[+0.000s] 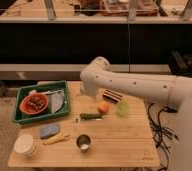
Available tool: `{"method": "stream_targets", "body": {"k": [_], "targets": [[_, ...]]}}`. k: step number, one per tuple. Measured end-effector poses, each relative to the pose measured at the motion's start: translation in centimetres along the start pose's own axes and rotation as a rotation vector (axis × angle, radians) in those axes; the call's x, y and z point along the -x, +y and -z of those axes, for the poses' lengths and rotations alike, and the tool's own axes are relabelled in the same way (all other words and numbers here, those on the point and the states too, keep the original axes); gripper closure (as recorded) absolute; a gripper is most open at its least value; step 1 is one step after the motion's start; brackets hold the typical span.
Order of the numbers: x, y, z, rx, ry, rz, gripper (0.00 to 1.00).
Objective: Place towel in metal cup
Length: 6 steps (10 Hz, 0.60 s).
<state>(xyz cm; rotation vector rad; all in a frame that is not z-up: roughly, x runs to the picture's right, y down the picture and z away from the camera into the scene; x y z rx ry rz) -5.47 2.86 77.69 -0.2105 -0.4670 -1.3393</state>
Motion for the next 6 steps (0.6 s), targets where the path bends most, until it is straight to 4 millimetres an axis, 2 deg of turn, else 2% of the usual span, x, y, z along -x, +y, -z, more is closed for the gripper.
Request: {"method": "stream_targets", "body": {"k": [1, 4, 5, 6], "targets": [[-0.3, -2.9, -1.0, 0.009, -0.030, 0.054, 0.36], [-1.0, -8.3, -2.9, 0.021, -0.069, 0.158, 0.36], [-1.5, -10.9, -3.8, 0.026, -0.082, 0.207, 0.36], [-1.9, -11.9, -4.2, 0.026, -0.087, 0.224, 0.36]]}}
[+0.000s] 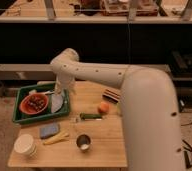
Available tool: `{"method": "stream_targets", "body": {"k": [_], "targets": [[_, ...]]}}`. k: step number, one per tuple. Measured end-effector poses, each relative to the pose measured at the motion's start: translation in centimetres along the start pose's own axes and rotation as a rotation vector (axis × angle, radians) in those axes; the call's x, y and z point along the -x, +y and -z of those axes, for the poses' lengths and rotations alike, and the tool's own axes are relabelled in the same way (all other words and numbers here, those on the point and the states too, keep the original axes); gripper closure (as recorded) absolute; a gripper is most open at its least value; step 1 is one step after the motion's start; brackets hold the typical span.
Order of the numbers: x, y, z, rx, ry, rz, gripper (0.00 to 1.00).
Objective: Place towel in metal cup
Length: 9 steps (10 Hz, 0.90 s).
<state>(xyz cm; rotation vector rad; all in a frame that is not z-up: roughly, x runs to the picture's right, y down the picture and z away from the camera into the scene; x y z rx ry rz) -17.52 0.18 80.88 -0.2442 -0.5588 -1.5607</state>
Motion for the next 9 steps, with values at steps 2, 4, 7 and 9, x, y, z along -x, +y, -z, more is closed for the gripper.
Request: {"method": "stream_targets", "body": {"k": [2, 4, 7, 9], "targets": [[-2.7, -2.0, -1.1, -0.007, -0.021, 0.040, 0.36], [-3.1, -3.9, -2.2, -0.010, -0.049, 0.076, 0.36], [-2.1, -6.1, -4.8, -0.009, -0.081, 0.108, 0.36], [-2.1, -6.4, -5.3, -0.009, -0.084, 0.102, 0.36]]}}
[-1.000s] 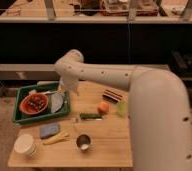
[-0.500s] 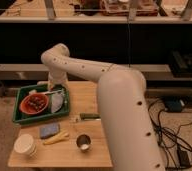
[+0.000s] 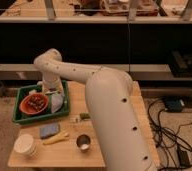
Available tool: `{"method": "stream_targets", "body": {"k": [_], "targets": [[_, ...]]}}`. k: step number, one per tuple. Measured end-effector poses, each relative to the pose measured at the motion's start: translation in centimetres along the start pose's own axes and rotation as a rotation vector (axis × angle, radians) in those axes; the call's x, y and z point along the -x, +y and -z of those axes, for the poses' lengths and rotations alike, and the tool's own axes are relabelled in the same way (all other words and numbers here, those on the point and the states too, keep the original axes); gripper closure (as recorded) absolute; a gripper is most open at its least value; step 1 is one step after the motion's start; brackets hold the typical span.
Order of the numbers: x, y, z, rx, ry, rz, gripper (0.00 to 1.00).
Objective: Place towel in metal cup
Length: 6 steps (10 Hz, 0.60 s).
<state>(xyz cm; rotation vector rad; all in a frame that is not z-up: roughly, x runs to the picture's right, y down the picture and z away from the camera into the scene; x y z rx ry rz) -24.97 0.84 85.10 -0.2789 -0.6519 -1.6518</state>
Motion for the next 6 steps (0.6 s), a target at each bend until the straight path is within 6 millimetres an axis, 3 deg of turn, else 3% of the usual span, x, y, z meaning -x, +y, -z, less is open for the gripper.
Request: {"method": "stream_targets", "body": {"k": [6], "targets": [[0.4, -0.1, -1.8, 0.003, -0.017, -0.022, 0.36]]}}
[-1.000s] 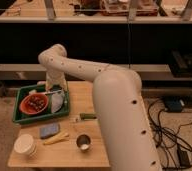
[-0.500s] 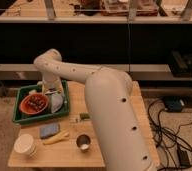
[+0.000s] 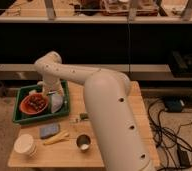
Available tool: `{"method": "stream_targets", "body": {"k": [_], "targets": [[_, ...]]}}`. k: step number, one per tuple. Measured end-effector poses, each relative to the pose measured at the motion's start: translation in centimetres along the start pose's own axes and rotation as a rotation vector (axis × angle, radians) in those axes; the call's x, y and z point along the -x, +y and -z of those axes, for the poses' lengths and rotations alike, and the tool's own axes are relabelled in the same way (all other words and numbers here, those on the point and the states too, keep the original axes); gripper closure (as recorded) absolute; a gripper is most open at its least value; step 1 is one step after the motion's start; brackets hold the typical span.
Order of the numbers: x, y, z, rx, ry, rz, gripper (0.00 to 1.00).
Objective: Place towel in metal cup
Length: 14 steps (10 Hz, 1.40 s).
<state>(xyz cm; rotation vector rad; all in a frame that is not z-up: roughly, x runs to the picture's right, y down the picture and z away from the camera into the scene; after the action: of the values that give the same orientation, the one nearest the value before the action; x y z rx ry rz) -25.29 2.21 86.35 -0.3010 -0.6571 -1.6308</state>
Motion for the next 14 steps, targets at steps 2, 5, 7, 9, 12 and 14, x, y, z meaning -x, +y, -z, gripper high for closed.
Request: {"method": "stream_targets", "body": {"k": [2, 5, 7, 9, 12, 14], "targets": [[-0.2, -0.1, -0.6, 0.005, 0.003, -0.014, 0.36], [-0.9, -0.1, -0.9, 0.003, 0.007, -0.046, 0.36], [-1.5, -0.1, -1.1, -0.001, 0.002, -0.086, 0.36], [-1.9, -0.3, -1.2, -0.008, -0.004, -0.137, 0.36], [-2.7, 0.3, -1.5, 0.004, 0.002, -0.223, 0.36], [-3.1, 0.1, -2.1, 0.012, 0.017, -0.267, 0.36]]}}
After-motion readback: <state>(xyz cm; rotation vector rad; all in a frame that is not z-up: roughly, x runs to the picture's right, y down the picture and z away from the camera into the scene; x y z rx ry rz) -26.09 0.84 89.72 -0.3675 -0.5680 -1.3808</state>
